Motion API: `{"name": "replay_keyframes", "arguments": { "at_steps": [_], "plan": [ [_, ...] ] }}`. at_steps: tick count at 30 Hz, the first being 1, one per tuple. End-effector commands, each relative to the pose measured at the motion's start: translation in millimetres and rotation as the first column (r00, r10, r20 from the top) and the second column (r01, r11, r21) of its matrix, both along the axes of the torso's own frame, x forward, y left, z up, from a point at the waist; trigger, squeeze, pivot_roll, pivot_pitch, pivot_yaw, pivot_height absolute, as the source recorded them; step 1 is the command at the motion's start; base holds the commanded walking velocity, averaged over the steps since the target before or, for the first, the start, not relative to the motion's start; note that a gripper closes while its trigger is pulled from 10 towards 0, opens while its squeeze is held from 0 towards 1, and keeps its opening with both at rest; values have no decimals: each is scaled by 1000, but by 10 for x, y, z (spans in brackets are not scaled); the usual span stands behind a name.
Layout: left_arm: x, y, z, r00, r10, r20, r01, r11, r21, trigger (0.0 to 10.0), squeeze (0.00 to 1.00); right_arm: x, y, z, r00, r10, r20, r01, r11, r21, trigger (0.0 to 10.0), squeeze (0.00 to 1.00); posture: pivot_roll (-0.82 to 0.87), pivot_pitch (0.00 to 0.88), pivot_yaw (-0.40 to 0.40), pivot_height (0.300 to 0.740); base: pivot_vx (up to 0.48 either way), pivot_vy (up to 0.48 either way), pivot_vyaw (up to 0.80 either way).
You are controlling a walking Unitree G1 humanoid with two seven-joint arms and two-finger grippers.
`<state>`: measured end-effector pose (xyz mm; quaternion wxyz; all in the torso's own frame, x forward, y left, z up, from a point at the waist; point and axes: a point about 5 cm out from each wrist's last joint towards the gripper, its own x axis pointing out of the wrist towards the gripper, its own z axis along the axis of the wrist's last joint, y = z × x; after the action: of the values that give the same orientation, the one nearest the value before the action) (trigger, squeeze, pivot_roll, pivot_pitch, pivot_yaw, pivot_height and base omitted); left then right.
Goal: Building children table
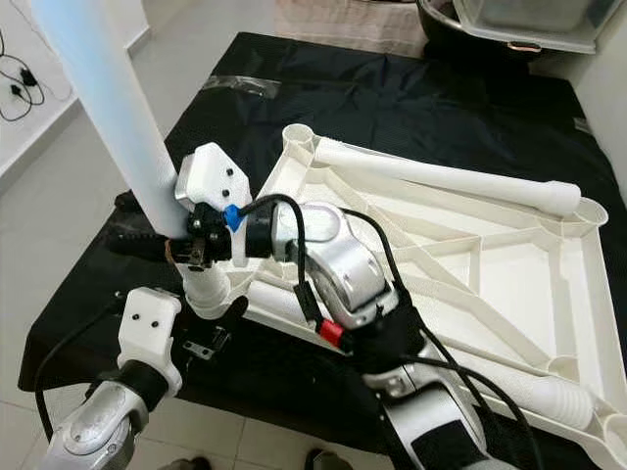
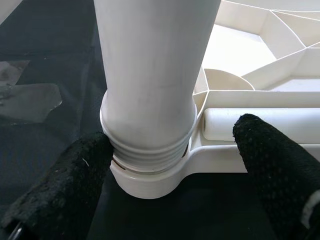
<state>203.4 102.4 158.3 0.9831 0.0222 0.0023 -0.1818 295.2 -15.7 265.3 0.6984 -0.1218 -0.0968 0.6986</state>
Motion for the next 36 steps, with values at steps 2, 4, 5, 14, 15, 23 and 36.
{"name": "replay_keyframes", "arguments": {
  "at_steps": [2,4,5,14,15,23,36],
  "plan": [
    [-34,-28,-5,1000,-14,-6,14,1000,2,10000,0,75,-56,-699,966,33,-255,-100,962,-253,10000,0,84,243,-60,740,0,0,0],
    [-41,-29,-4,1000,-13,-7,13,1000,1,10000,0,91,-55,-689,958,92,-270,-165,952,-259,10000,0,83,242,-61,740,0,0,0],
    [-41,-29,-4,1000,-13,-7,13,1000,1,10000,0,91,-55,-689,958,92,-270,-165,952,-259,10000,0,83,242,-61,740,0,0,0],
    [-98,-58,7,1000,-16,-13,16,1000,-8,10000,0,221,54,-522,912,240,-332,-320,924,-210,10000,0,101,235,-63,740,0,0,0],
    [-98,-58,7,1000,-16,-13,16,1000,-8,10000,0,221,54,-522,912,240,-332,-320,924,-210,10000,0,101,235,-63,740,0,0,0],
    [-202,-41,-24,999,17,-36,-17,1000,7,10000,0,226,194,-448,871,366,-327,-445,870,-213,10000,0,112,225,-72,740,0,0,0],
    [-375,230,28,972,234,-22,-232,971,59,10000,0,284,207,-465,897,322,-304,-400,884,-244,10000,0,109,219,-72,740,0,0,0]
  ]
}}
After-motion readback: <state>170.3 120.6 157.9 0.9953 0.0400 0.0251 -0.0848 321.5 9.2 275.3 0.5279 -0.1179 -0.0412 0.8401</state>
